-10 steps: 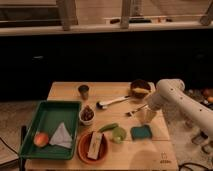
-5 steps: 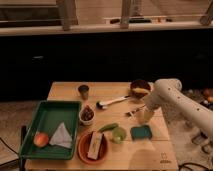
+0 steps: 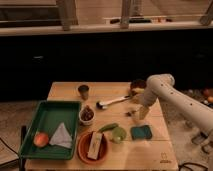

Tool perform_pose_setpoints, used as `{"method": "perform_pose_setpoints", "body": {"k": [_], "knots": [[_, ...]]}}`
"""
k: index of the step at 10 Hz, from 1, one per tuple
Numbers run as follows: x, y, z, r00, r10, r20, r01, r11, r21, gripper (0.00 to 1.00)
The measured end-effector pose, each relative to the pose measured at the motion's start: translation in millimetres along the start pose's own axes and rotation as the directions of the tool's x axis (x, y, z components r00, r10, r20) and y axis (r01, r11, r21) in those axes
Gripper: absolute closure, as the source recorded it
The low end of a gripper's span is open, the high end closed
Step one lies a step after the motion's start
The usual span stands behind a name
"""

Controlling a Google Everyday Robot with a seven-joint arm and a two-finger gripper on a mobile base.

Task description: Place brush in plastic cup

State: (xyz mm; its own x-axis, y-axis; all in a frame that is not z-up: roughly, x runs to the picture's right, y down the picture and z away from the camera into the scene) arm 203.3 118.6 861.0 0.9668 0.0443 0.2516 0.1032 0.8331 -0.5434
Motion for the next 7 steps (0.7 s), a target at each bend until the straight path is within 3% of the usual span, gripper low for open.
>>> {"method": "perform_pose_setpoints", "body": {"k": [7], "knots": [[-52.9,-35.2,-2.5,0.992,-0.127,-0.01,0.127,0.992,0.001,0.2]]}}
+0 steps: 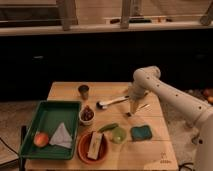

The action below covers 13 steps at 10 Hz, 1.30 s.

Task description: Place brush in plastic cup

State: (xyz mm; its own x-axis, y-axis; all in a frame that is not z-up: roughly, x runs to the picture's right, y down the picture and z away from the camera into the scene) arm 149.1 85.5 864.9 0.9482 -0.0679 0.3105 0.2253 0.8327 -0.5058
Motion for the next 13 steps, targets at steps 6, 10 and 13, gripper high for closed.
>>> {"method": "perform_pose_setpoints", "body": {"k": [6,10,13], "knots": [[-29.9,-33.8,11.2,0.998,-0.056,0.01,0.056,0.998,0.009,0.2],[-28.5,-43.4,31.2,0.998,-0.064,0.006,0.064,0.998,-0.002,0.2],[-25.0,-49.2,49.4,0.998,-0.063,0.008,0.063,0.998,-0.018,0.2]]}}
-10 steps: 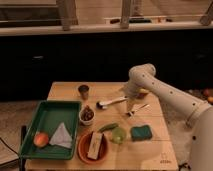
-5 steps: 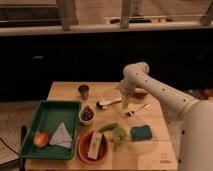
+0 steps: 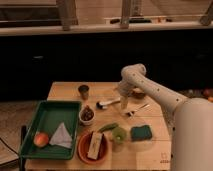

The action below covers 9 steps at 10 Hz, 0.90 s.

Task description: Place brush in plastic cup

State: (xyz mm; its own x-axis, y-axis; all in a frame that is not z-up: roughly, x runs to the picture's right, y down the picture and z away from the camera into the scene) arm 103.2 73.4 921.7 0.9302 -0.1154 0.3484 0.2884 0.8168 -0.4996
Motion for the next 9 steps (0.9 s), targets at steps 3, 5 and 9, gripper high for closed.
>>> {"method": "perform_pose_setpoints", "body": {"k": [3,5,9], "knots": [[6.1,-6.3,13.7,1.0,0.001,0.002,-0.001,1.0,-0.025,0.2],[9.4,-9.9,22.9,1.0,0.0,0.004,0.0,0.999,-0.042,0.23],[19.2,-5.4,39.2,0.999,0.01,0.031,-0.007,0.998,-0.068,0.61]]}}
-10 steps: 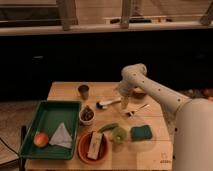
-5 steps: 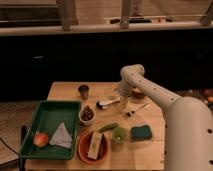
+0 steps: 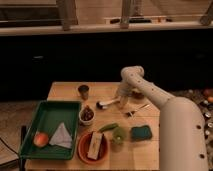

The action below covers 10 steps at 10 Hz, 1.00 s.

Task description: Place brush in plastic cup

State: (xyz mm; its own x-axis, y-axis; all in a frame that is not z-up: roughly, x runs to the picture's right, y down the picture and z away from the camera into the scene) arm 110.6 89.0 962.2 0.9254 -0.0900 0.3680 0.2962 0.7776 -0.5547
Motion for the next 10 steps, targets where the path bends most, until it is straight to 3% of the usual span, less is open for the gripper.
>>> {"method": "perform_pose_setpoints", "body": {"k": [4,10], "knots": [[2.2,1.5,-2.6,1.0,-0.003,-0.005,0.003,1.0,-0.006,0.98],[-1.1,9.4,-19.8,1.0,-0.016,0.016,0.016,1.0,0.017,1.0]]}}
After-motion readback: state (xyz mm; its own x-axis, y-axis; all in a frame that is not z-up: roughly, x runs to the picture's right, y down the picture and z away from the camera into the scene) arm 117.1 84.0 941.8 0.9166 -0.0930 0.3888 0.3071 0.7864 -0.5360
